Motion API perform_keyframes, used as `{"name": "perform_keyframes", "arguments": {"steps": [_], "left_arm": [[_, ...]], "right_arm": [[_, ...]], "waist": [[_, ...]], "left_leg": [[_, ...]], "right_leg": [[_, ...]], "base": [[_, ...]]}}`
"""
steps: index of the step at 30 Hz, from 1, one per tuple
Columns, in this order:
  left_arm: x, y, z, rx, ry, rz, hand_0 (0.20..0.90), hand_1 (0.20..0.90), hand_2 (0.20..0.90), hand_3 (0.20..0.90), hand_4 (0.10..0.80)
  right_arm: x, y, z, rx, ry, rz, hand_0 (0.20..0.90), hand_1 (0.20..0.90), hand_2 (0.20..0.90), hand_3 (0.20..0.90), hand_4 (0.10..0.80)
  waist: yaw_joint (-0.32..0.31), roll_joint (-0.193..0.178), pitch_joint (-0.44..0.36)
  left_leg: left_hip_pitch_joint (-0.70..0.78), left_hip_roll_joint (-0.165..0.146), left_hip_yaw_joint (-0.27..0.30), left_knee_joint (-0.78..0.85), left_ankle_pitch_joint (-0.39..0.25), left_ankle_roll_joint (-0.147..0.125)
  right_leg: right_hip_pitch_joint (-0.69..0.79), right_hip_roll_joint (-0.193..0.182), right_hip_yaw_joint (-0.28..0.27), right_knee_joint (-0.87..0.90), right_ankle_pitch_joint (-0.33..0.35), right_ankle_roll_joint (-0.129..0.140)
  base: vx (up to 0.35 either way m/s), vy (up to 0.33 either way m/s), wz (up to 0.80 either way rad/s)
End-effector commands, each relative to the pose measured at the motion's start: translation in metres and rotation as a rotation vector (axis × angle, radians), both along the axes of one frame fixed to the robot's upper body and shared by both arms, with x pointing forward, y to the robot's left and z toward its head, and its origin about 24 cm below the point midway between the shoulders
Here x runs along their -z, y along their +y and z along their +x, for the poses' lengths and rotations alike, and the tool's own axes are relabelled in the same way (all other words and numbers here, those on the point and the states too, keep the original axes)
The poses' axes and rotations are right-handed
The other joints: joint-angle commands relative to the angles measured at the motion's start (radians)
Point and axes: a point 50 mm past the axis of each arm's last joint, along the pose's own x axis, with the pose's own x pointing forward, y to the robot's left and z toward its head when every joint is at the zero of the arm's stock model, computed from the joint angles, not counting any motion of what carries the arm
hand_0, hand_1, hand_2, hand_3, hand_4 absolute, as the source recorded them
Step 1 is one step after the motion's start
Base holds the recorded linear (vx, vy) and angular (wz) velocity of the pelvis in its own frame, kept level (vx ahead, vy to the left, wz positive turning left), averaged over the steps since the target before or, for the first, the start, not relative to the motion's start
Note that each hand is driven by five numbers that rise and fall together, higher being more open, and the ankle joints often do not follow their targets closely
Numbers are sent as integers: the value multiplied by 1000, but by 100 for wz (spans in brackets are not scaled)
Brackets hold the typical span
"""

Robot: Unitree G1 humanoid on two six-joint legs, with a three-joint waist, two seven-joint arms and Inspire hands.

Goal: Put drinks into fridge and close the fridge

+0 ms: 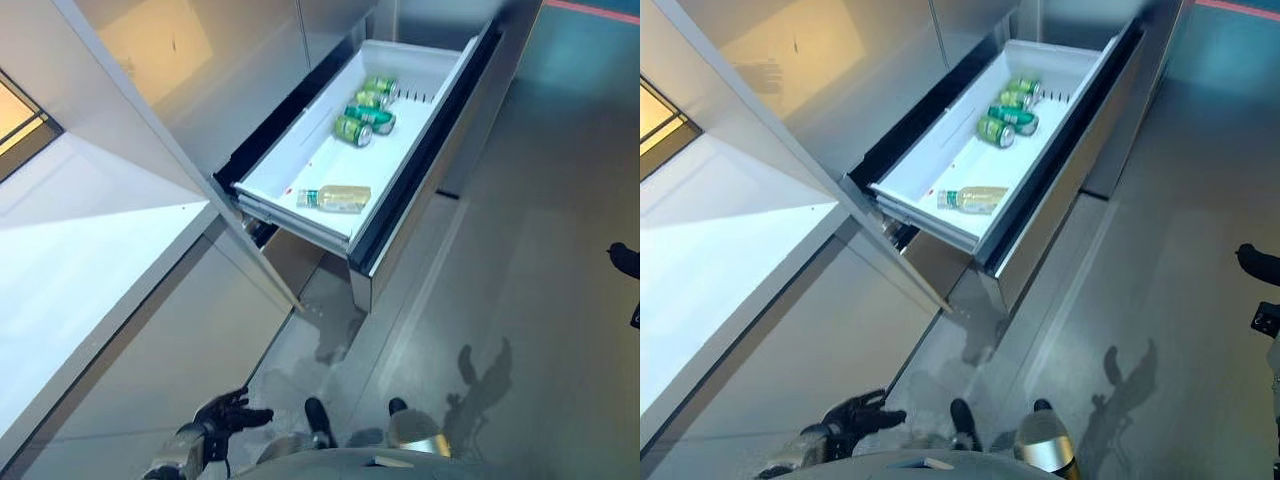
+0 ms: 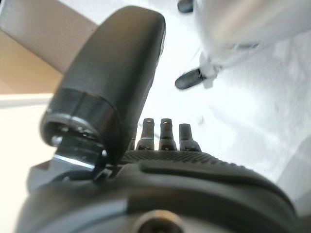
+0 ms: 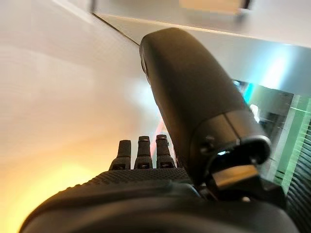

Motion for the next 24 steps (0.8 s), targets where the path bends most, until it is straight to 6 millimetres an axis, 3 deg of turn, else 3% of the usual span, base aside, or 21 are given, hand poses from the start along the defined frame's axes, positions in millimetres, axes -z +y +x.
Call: {"name": "perform_keyframes", "arguments": {"steps": [1, 6, 14, 18, 19, 24], "left_arm": [[-21, 38, 21, -77, -97, 126, 900, 900, 900, 900, 800], [-42, 57, 46, -113, -151, 206, 900, 900, 900, 900, 800], [-43, 55, 52, -105, -140, 213, 900, 900, 900, 900, 800], [-40, 47, 54, -77, -131, 211, 900, 900, 900, 900, 800], [-39, 44, 55, -67, -127, 212, 900, 900, 900, 900, 800], [-36, 36, 53, -54, -113, 216, 900, 900, 900, 900, 800]], "right_arm": [[-80, 23, 38, -160, -347, -141, 900, 900, 900, 900, 800], [-73, 52, 63, -314, -363, -107, 900, 900, 900, 900, 800], [-85, 92, 92, -555, -379, -138, 900, 900, 900, 900, 800], [-96, 133, 110, -757, -409, -181, 900, 900, 900, 900, 800], [-102, 151, 116, -824, -422, -200, 900, 900, 900, 900, 800], [-117, 201, 121, -1015, -479, -231, 900, 900, 900, 900, 800]], "waist": [[56, -71, 50], [71, -89, 114], [98, -87, 134], [119, -86, 131], [127, -86, 129], [147, -83, 125]], "left_leg": [[-101, -29, -12, 336, -281, 61], [-234, -28, -44, 523, -347, 83], [-273, -47, -80, 623, -388, 96], [-273, -52, -89, 639, -392, 96], [-270, -52, -92, 637, -389, 95], [-252, -53, -98, 623, -378, 91]], "right_leg": [[-182, 1, -61, 217, -43, -80], [-287, -10, -60, 389, -101, -107], [-309, -19, -66, 471, -135, -127], [-297, -19, -76, 478, -140, -129], [-289, -18, -78, 475, -138, -129], [-257, -16, -85, 457, -132, -126]], "base": [[-185, -41, 1], [-114, -60, 1], [7, -1, 6], [45, -8, 5], [45, -18, 8], [45, -7, 14]]}}
